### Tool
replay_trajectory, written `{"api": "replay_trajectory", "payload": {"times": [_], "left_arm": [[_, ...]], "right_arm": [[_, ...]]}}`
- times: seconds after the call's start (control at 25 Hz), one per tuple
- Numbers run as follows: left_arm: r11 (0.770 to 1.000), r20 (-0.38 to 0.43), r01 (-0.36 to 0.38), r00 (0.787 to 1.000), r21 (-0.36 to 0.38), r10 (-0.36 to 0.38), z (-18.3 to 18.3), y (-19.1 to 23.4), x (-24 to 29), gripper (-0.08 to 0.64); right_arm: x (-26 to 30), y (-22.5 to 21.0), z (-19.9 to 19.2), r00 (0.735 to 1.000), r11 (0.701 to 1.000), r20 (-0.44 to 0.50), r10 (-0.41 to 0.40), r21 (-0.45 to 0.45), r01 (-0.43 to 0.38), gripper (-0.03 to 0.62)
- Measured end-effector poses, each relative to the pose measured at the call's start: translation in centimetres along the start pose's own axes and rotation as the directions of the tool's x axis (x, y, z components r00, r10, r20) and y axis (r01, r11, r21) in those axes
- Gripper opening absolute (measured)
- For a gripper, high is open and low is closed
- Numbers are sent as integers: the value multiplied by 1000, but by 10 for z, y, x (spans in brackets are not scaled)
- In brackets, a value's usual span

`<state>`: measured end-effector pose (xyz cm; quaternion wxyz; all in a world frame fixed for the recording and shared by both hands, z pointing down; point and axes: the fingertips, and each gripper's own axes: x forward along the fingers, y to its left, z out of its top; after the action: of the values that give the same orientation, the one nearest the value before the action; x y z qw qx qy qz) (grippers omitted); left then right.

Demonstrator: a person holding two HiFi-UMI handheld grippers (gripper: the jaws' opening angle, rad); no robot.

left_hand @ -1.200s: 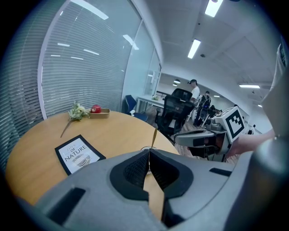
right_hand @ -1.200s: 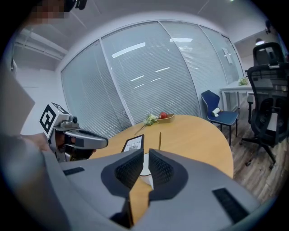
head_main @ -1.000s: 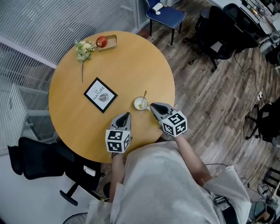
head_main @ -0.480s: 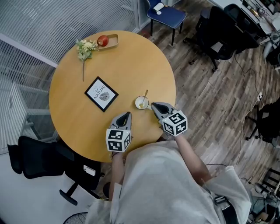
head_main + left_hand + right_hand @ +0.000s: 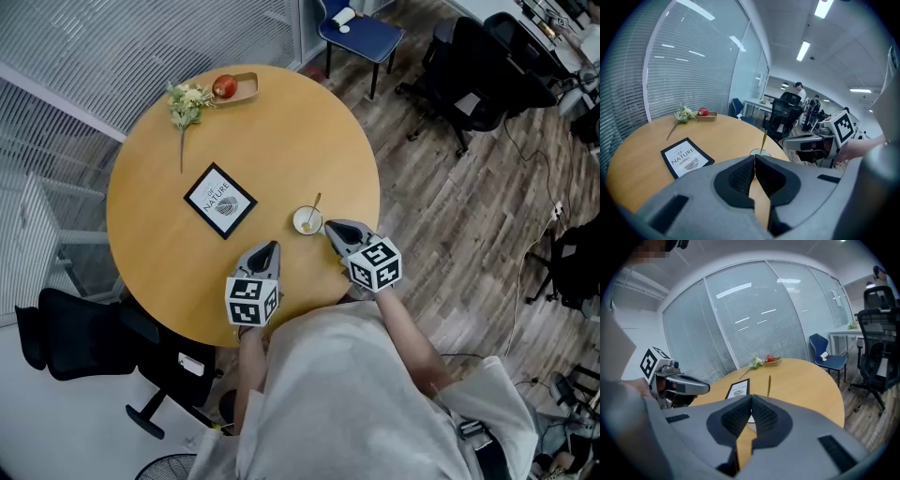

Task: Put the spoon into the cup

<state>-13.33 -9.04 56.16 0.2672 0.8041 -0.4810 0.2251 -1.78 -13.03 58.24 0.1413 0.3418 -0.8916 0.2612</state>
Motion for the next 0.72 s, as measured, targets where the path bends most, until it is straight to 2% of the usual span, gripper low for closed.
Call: {"api": "replay_trajectory", "payload": {"times": [0.72], "left_arm": [[1000,-2,-14,1000,-17,13,-3,10,-2,9]], "right_arm": [[10,-3,5,1000,1000,-2,-18,-10,18,-3]]}}
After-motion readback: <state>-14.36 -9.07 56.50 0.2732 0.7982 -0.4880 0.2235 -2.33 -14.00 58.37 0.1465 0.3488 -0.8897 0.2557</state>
